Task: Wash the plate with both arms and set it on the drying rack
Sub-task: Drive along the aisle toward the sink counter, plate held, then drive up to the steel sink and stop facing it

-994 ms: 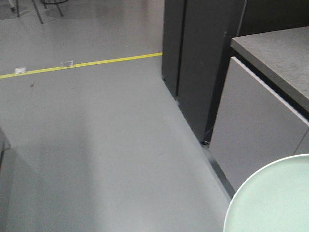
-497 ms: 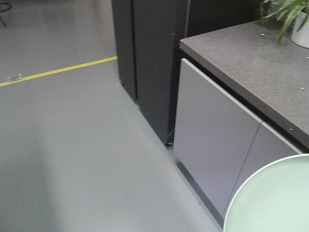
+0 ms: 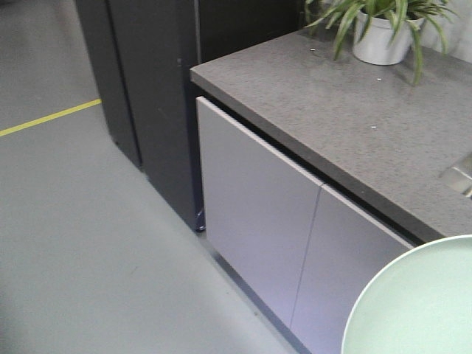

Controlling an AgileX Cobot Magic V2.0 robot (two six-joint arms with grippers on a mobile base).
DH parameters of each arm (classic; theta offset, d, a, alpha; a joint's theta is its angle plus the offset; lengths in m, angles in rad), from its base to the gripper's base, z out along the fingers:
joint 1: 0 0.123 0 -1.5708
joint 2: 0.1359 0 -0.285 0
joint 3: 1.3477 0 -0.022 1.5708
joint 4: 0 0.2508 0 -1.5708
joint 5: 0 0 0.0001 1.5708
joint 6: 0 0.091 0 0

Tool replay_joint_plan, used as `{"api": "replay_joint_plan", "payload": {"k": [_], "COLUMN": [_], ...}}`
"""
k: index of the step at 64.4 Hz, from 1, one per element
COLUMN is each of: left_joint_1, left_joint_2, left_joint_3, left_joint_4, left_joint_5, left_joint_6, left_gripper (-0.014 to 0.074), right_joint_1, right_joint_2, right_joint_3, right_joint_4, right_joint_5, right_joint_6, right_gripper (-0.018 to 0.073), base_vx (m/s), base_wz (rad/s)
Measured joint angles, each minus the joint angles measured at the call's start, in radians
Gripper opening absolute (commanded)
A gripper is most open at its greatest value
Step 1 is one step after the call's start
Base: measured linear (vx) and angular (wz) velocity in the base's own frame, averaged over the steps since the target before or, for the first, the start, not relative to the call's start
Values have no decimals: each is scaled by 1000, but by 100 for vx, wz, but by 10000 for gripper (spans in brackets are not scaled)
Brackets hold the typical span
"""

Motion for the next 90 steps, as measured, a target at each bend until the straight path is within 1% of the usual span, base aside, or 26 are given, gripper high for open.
{"api": "replay_joint_plan", "payload": {"k": [53, 90], "left_joint_1": [0, 0], "left_joint_2": [0, 0], "left_joint_3": [0, 0], "left_joint_4": [0, 0], "left_joint_5": [0, 0], "left_joint_6": [0, 0], "left_gripper": [-5, -5], "right_joint_1": [0, 0], "right_joint_2": [0, 0], "right_joint_3": [0, 0], "right_joint_4": [0, 0], "right_joint_5": [0, 0], "right_joint_6": [0, 0], "right_gripper": [-5, -5], "base_vx": [8, 10], "base_wz": [-33, -40]}}
